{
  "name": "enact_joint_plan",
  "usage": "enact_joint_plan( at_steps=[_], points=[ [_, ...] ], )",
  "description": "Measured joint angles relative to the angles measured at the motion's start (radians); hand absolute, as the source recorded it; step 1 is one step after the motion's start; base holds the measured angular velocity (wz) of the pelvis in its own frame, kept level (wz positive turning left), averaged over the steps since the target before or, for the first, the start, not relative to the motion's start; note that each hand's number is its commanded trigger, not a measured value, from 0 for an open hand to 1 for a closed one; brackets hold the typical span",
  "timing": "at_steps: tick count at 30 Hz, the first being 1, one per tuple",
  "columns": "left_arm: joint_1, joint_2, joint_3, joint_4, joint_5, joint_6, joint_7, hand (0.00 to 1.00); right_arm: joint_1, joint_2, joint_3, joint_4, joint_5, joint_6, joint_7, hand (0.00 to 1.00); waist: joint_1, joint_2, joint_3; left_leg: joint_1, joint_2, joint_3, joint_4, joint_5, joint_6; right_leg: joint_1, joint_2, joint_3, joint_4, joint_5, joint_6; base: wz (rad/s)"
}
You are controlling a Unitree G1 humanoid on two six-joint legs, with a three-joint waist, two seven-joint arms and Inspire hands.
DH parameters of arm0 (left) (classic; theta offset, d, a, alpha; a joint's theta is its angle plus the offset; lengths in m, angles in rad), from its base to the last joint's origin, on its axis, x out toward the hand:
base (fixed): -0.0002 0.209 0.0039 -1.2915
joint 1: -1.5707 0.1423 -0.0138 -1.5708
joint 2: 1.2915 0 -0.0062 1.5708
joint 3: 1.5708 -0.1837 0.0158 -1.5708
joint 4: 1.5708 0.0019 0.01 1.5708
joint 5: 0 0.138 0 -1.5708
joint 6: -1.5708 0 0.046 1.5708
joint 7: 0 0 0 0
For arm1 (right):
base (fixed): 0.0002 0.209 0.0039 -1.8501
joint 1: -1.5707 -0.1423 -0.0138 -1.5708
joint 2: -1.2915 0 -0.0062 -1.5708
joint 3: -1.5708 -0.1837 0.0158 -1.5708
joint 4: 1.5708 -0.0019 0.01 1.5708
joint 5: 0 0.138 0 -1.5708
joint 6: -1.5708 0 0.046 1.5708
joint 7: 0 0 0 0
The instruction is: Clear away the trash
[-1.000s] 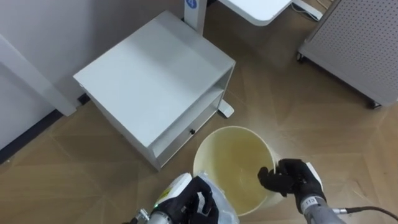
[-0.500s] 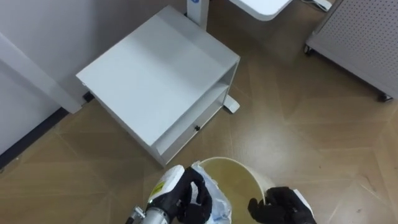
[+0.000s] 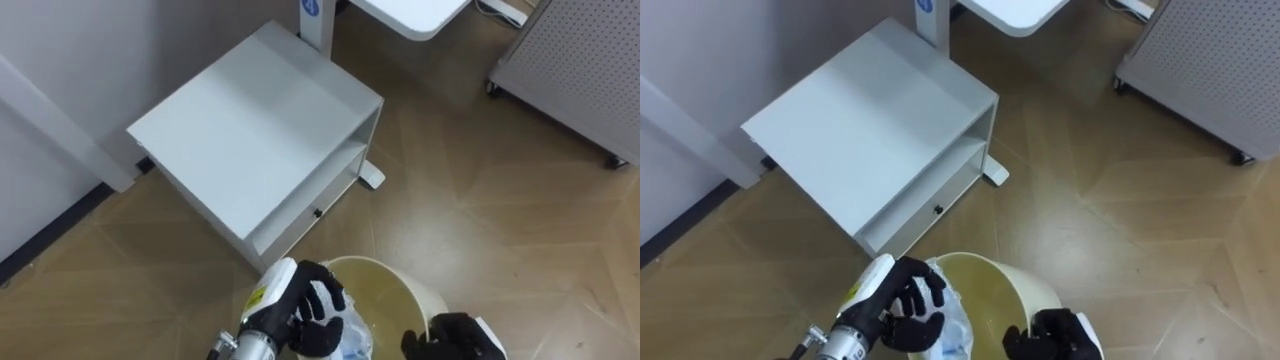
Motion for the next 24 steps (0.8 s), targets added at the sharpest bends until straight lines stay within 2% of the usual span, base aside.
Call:
enact_joint_plan(
  at_steps=[4,8,20,24],
  points=[
    [0.002,-0.002,-0.002,0.000,0.000,0.000,-0.018,0.00,0.003,0.018,0.000,0.000,-0.004,0.005,0.005,1.00,-0.028,-0.002,-0.0012,0.007,0.001,0.006,0.006,-0.001,0.001,0.008,0.001,0.004,0.003,0.000,0.001,0.00],
    [0.003,-0.006,-0.004,0.000,-0.003,0.000,-0.057,0.00,0.010,0.024,-0.001,0.000,-0.008,0.008,0.007,1.00,-0.040,-0.004,-0.0020,0.012,0.002,0.005,0.011,-0.001,0.002,0.011,0.003,0.008,0.008,0.002,0.001,-0.02],
    [0.020,-0.007,-0.023,0.000,-0.021,0.001,-0.185,0.00,-0.006,0.037,-0.002,0.012,-0.009,0.030,0.017,1.00,-0.037,-0.008,-0.0023,0.059,0.000,0.017,0.005,-0.002,0.002,0.043,0.005,0.025,0.013,0.003,0.001,-0.02],
    [0.039,-0.008,-0.018,0.000,-0.022,0.002,-0.237,0.00,-0.007,0.049,-0.003,0.035,-0.021,0.031,0.037,1.00,-0.019,-0.007,-0.0012,0.144,0.012,0.034,-0.014,-0.012,-0.005,0.122,0.029,0.038,-0.023,0.008,0.000,-0.21]
  ],
)
